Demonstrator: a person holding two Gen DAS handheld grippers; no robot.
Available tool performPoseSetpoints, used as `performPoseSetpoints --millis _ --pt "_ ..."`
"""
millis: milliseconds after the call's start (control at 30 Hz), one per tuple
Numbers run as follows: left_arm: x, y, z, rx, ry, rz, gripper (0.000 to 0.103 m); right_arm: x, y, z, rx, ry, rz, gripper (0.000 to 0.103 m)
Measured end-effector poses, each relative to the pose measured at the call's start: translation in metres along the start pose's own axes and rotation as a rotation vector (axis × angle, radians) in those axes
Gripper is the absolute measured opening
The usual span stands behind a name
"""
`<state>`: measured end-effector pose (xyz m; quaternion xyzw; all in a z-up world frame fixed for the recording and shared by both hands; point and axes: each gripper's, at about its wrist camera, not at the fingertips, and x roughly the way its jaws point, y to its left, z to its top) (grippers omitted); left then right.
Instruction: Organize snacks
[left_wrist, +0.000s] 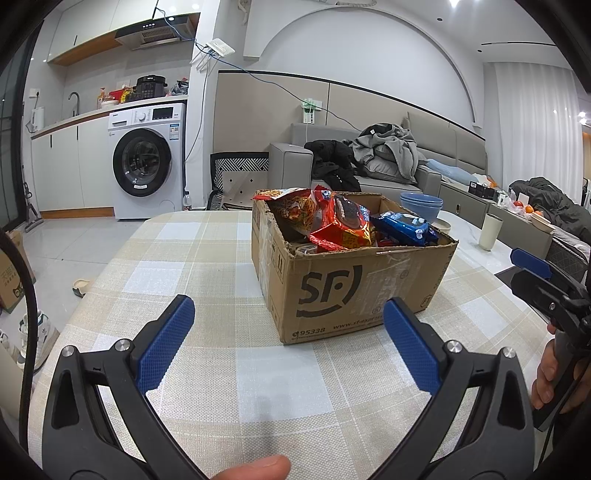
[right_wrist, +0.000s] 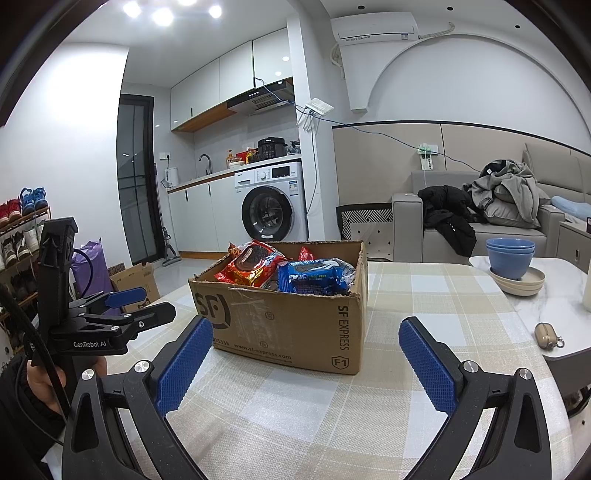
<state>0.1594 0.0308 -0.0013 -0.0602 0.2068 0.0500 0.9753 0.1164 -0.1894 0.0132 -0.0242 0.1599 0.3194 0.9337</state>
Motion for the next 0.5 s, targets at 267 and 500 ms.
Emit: performPoseSetpoints --millis 267,500 --pt "0.0000 0.0002 -0.0001 -0.001 0.000 0.000 0.102 -0.0008 -0.0004 0.0004 0.001 -0.001 0.000 0.103" --pt "0.0005 -0.0005 -0.0005 0.000 0.000 -0.001 0.102 -0.0009 -0.0007 0.0008 0.002 0.000 0.000 0.103"
